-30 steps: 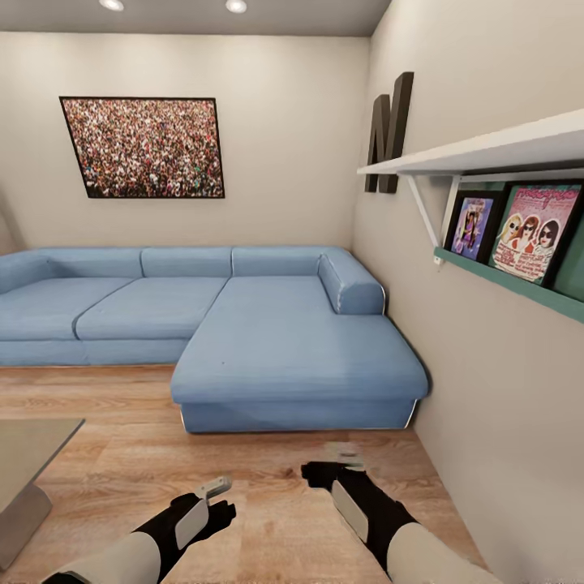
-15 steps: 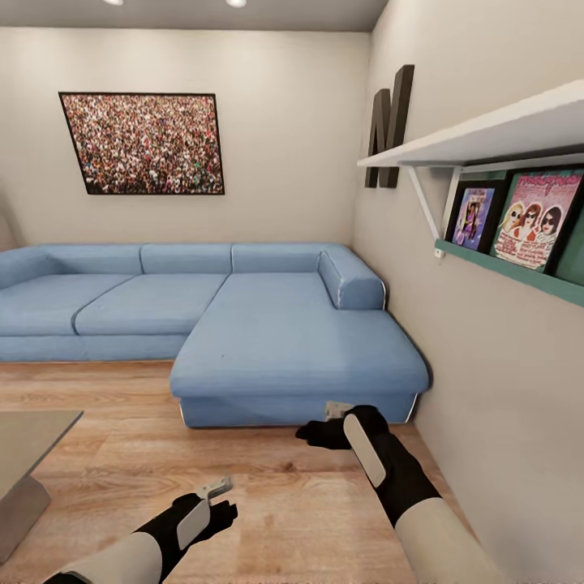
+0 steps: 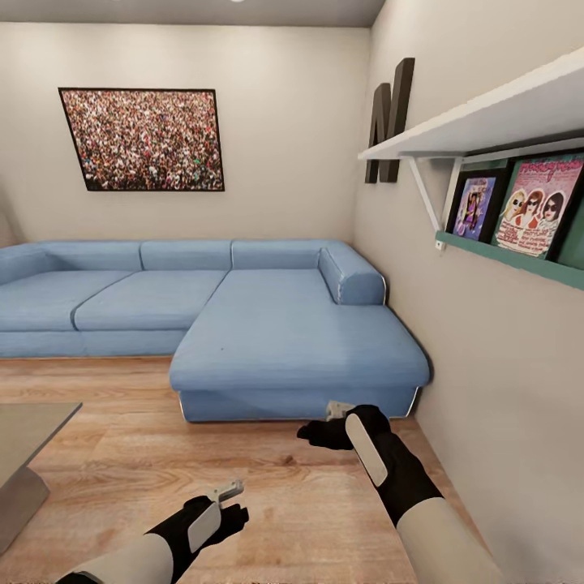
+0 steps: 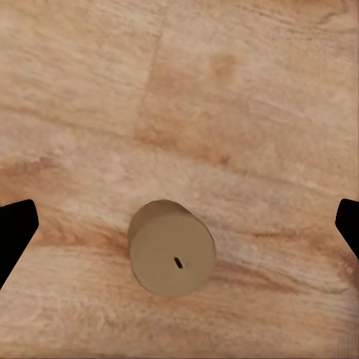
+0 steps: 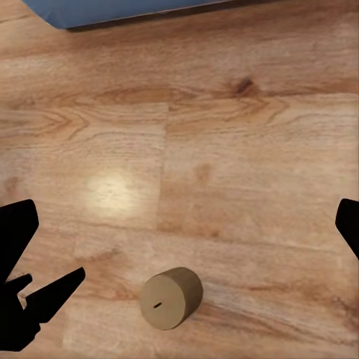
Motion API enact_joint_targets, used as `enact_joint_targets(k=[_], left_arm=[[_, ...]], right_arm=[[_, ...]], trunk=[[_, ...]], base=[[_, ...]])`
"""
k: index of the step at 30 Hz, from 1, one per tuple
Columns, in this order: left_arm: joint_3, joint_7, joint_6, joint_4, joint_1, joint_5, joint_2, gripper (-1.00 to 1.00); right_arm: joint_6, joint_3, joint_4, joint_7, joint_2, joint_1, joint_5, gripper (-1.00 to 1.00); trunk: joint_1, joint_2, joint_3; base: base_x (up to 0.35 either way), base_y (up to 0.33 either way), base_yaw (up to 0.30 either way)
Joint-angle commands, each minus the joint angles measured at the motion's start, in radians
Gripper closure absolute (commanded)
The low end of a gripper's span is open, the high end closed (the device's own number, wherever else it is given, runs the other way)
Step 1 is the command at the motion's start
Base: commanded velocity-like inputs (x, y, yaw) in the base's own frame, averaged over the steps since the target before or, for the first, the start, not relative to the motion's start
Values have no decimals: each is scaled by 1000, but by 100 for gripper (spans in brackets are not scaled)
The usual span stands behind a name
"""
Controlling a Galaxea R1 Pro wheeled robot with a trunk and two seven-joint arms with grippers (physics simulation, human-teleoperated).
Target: Place each of the two pumpkins and all three candles from the living room inside a cabinet in the living room (use any cabinet), then make sure every cabinet is closed, and position the cauldron so it is next to a table in the living room.
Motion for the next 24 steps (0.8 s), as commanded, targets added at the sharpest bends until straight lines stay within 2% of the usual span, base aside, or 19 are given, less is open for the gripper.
enact_joint_targets(k=[1,24], left_arm=[[-10,7,4,-2,0,10,-1,-100],[-13,7,3,1,0,10,-3,-100]], right_arm=[[2,1,-1,-10,-1,-1,-11,-100],[1,1,1,-8,3,-1,-11,-100]], trunk=[[4,-8,-4],[92,-169,-76]], base=[[0,0,0],[0,0,0]])
